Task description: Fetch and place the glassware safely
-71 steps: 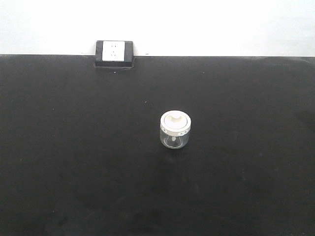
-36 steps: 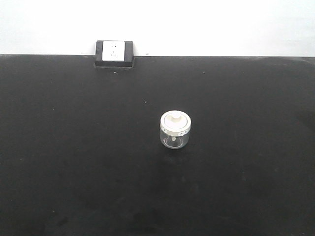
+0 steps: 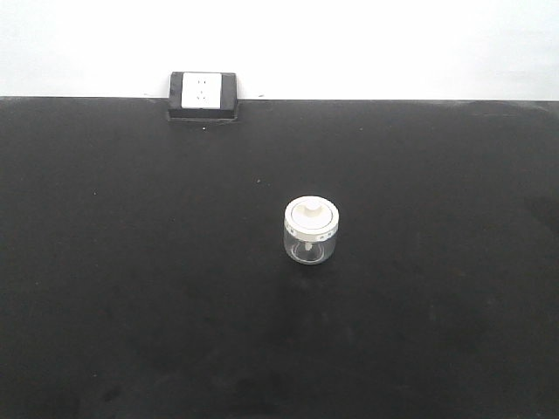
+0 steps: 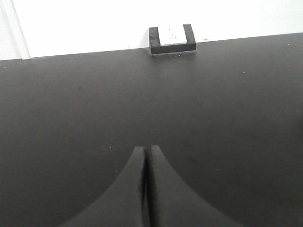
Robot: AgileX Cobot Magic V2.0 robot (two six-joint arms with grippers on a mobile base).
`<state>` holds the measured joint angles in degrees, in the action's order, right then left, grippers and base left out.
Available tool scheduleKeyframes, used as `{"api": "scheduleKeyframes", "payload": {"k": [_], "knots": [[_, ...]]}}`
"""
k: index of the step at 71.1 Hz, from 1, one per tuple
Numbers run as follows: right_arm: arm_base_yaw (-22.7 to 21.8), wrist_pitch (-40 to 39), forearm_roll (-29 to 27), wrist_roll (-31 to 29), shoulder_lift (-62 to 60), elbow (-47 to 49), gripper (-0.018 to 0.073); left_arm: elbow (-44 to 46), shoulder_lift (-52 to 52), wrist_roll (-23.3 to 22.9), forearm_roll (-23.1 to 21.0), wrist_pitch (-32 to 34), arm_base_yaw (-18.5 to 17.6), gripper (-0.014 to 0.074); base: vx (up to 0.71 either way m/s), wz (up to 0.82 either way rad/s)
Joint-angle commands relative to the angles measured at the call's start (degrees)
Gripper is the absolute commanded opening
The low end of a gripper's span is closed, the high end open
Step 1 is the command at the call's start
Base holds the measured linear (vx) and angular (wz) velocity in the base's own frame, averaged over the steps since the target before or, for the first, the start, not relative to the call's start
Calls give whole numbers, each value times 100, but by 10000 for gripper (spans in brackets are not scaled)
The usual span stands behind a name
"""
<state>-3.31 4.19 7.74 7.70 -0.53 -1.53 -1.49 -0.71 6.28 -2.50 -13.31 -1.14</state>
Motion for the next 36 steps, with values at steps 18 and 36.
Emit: {"api": "scheduleKeyframes", "payload": {"k": [18, 36], "knots": [[-34, -419, 24, -68, -81, -114, -3, -178, -60, 6, -22, 445, -34, -7, 0, 0], [-34, -419, 24, -68, -81, -114, -3, -178, -60, 6, -22, 445, -34, -7, 0, 0]]}}
